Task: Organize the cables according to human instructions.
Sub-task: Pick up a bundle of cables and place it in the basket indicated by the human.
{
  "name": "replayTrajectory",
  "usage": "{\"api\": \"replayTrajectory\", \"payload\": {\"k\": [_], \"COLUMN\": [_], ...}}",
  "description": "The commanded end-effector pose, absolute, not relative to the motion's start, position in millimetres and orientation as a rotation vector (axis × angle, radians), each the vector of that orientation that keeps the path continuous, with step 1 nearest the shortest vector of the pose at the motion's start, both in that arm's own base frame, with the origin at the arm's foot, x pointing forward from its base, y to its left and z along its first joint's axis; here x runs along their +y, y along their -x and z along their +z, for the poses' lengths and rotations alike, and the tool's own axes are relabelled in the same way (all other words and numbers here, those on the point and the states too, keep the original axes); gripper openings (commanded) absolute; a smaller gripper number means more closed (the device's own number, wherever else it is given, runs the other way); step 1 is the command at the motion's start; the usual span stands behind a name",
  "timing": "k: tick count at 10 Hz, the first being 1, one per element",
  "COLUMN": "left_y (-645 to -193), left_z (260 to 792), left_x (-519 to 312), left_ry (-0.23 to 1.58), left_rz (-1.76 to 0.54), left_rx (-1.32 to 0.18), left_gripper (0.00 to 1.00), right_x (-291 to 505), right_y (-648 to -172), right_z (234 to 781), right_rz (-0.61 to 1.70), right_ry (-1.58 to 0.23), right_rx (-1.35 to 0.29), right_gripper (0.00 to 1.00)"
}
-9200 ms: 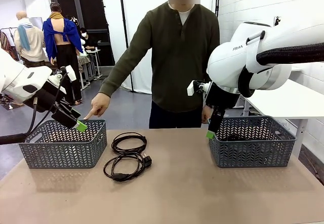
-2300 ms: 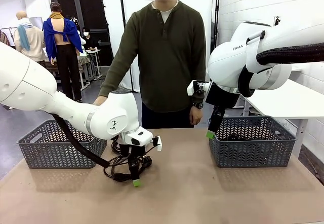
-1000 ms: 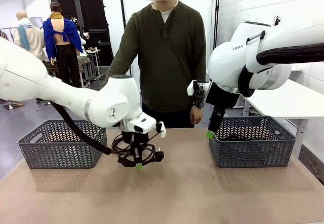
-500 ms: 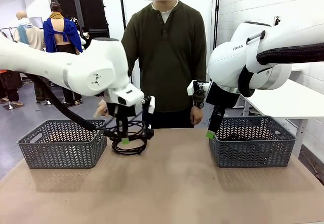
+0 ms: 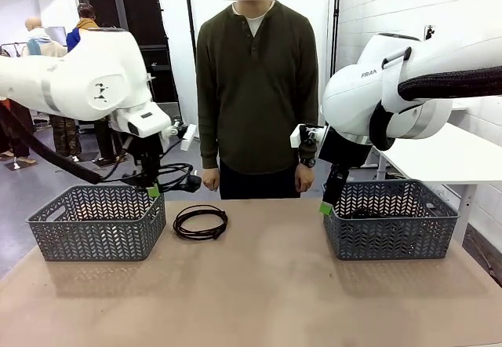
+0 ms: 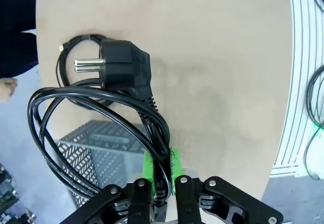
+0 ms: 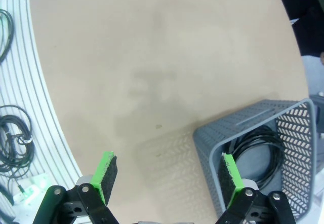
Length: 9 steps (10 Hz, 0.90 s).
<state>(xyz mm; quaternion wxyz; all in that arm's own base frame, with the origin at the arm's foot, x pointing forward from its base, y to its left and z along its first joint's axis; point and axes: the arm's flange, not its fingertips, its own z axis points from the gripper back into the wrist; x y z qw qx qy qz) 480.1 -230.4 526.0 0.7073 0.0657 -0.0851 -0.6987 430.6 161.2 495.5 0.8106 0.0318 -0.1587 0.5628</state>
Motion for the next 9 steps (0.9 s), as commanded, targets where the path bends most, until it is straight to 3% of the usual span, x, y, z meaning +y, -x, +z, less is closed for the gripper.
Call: {"api": "replayTrajectory", "payload": {"k": [1, 2, 3, 9], "left_y": [-474, -477, -481, -480], "left_z": [525, 525, 526, 522], "left_x": [-210, -204, -218, -218], "left_ry": [-0.103, -0.045, -0.141, -0.12], "left_rz": [-1.572, -1.529, -1.555, -1.56], "left_rx": [-0.19, -0.196, -0.187, -0.181], "left_gripper": [0.0, 0.0, 0.0, 0.0], "right_x": [161, 161, 161, 161], "right_y": [-431, -431, -431, -431], "right_z": [494, 494, 494, 494], "right_rz": [1.2, 1.2, 1.2, 1.2], "right_ry": [-0.069, -0.069, -0.069, -0.069], "right_rx": [-0.339, -0.339, -0.339, -0.339], "right_gripper": [1.0, 1.0, 1.0, 1.0]}}
